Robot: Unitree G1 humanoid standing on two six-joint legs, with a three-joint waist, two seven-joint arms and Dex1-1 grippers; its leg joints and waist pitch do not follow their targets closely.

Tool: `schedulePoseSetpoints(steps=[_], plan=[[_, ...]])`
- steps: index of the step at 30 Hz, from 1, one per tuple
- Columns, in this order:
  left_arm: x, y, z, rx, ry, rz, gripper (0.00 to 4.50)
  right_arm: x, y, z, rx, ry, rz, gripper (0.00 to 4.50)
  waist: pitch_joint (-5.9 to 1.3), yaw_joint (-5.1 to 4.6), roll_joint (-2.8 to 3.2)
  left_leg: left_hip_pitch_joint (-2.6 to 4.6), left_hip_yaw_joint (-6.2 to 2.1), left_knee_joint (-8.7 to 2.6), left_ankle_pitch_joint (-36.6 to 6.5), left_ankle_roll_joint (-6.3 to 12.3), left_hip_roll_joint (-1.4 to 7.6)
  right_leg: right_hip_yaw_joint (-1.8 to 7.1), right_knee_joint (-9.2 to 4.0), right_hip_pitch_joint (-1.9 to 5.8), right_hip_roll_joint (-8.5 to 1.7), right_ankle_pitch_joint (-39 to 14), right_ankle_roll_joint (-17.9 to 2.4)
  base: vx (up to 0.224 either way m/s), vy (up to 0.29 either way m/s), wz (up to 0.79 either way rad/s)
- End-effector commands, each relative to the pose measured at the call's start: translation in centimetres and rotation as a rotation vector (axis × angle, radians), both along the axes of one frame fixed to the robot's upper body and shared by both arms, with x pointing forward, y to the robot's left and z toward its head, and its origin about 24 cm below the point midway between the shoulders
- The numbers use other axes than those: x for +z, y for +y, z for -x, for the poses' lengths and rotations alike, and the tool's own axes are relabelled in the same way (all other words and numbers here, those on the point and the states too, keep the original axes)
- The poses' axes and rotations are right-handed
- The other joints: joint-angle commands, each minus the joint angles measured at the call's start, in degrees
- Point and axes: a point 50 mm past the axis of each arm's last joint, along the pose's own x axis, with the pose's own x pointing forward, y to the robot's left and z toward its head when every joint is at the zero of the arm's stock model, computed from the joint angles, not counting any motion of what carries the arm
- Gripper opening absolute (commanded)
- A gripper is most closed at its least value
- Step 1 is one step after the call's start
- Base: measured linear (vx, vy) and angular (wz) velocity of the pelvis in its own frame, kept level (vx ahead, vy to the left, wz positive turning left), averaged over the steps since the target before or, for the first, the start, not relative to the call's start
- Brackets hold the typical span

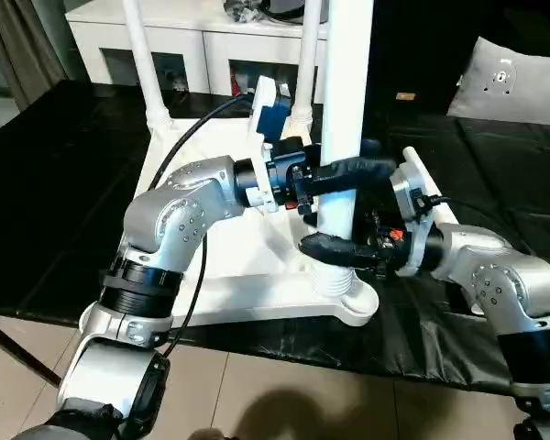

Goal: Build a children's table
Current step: Pick table leg

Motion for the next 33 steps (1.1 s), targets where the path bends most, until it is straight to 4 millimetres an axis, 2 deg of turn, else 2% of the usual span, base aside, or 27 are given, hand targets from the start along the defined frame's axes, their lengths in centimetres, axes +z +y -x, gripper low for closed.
schedulePoseSetpoints(steps=[1, 3, 5, 16, 18, 19, 21, 25, 26, 28, 30, 31, 33], plan=[[0.4, 0.1, -0.2, 0.015, -0.020, -0.008, 1.86, 0.2, 0.1, 0.3, 0.022, -0.008, -0.001, 2.40, -4.57, 0.23, -0.78, -0.16, 0.03, -3.51, -3.8, 3.29, 1.86, 3.36, -3.89, 4.46, -3.76, -19.6, -4.0, 0.000, 0.000, 0.00], [0.2, 0.3, -0.4, 0.029, -0.023, -0.021, 1.86, 0.0, 0.1, 0.3, 0.016, -0.003, 0.004, 2.11, -4.60, 0.23, -0.83, -0.17, 0.03, -3.49, -3.7, 3.30, 1.84, 3.33, -3.85, 4.44, -3.69, -19.1, -4.1, 0.000, 0.000, 0.00], [-0.1, 0.3, -0.6, 0.049, -0.022, -0.037, 1.86, -0.1, 0.2, 0.3, 0.015, 0.001, 0.006, 2.04, -4.63, 0.25, -0.76, -0.18, 0.01, -3.49, -3.6, 3.33, 1.85, 3.34, -3.82, 4.46, -3.71, -18.8, -4.1, 0.000, 0.000, 0.00], [-0.5, 0.4, -0.9, 0.090, -0.032, -0.052, 1.86, -0.4, 0.2, 0.2, -0.014, -0.008, 0.029, 1.95, -4.63, 0.31, -0.79, -0.19, 0.02, -3.49, -3.9, 3.04, 1.79, 3.28, -3.91, 4.50, -3.71, -19.5, -3.6, 0.000, 0.000, 0.00], [-0.8, 0.4, -1.2, 0.132, -0.047, -0.067, 1.86, -0.5, 0.2, -0.2, -0.070, -0.027, 0.032, 1.94, -4.58, 0.21, -0.74, -0.26, 0.01, -3.51, -3.9, 2.87, 1.75, 3.25, -3.99, 4.42, -3.70, -19.5, -3.4, 0.000, 0.000, 0.00], [-0.8, 0.4, -1.2, 0.132, -0.047, -0.067, 2.21, -0.5, 0.2, -0.2, -0.070, -0.027, 0.032, 1.94, -4.64, 0.22, -0.77, -0.20, 0.01, -3.50, -3.9, 2.81, 1.72, 3.23, -3.97, 4.50, -3.70, -19.5, -3.4, 0.000, 0.000, 0.00], [-1.2, 0.6, -1.4, 0.159, -0.010, -0.064, 2.56, -0.4, 0.4, -1.0, -0.169, -0.061, 0.015, 1.94, -4.63, 0.16, -0.64, -0.19, -0.06, -3.55, -4.1, 2.52, 1.84, 3.21, -3.93, 4.39, -3.78, -19.5, -3.6, 0.000, 0.000, 0.00], [-1.4, 0.9, -1.5, 0.200, -0.005, -0.046, 2.67, -0.4, 0.5, -1.5, -0.269, -0.098, 0.017, 1.92, -4.69, 0.03, -0.57, -0.12, -0.10, -3.62, -3.6, 2.27, 1.96, 3.34, -3.69, 4.37, -3.83, -18.1, -4.0, 0.000, 0.000, 0.00], [-1.5, 1.1, -1.6, 0.233, -0.007, -0.044, 2.90, -0.4, 0.6, -1.9, -0.320, -0.116, 0.021, 1.91, -4.68, -0.02, -0.52, -0.15, -0.12, -3.63, -3.5, 2.09, 2.05, 3.41, -3.64, 4.22, -3.82, -17.3, -4.2, 0.000, 0.000, 0.00], [-1.8, 1.3, -1.8, 0.281, -0.004, -0.046, 2.96, -0.3, 0.8, -2.2, -0.372, -0.127, 0.012, 1.91, -4.69, -0.04, -0.65, -0.10, -0.05, -3.66, -3.9, 1.96, 1.93, 3.40, -3.60, 4.36, -3.88, -17.6, -4.2, 0.000, 0.000, 0.00], [-2.3, 1.5, -2.7, 0.441, -0.002, -0.054, 3.12, -0.1, 1.2, -2.9, -0.485, -0.148, -0.006, 1.91, -4.59, -0.14, -0.58, -0.05, 0.01, -3.72, -4.4, 1.86, 1.92, 3.39, -3.83, 4.24, -3.84, -18.3, -3.9, 0.000, 0.000, 0.00], [-2.4, 1.5, -2.7, 0.459, -0.001, -0.054, 3.12, -0.1, 1.3, -3.0, -0.496, -0.150, -0.007, 1.91, -4.60, -0.15, -0.74, -0.13, -0.05, -3.74, -4.5, 1.53, 1.89, 3.33, -3.84, 4.27, -3.91, -18.7, -3.5, 0.000, 0.000, 0.00], [-2.4, 1.3, -3.0, 0.569, -0.005, -0.055, 3.25, -0.1, 1.6, -3.5, -0.577, -0.155, -0.008, 1.91, -4.63, -0.21, -0.67, -0.04, -0.10, -3.78, -4.4, 1.34, 1.98, 3.34, -3.90, 4.24, -3.92, -18.9, -3.3, 0.000, 0.000, 0.00]])
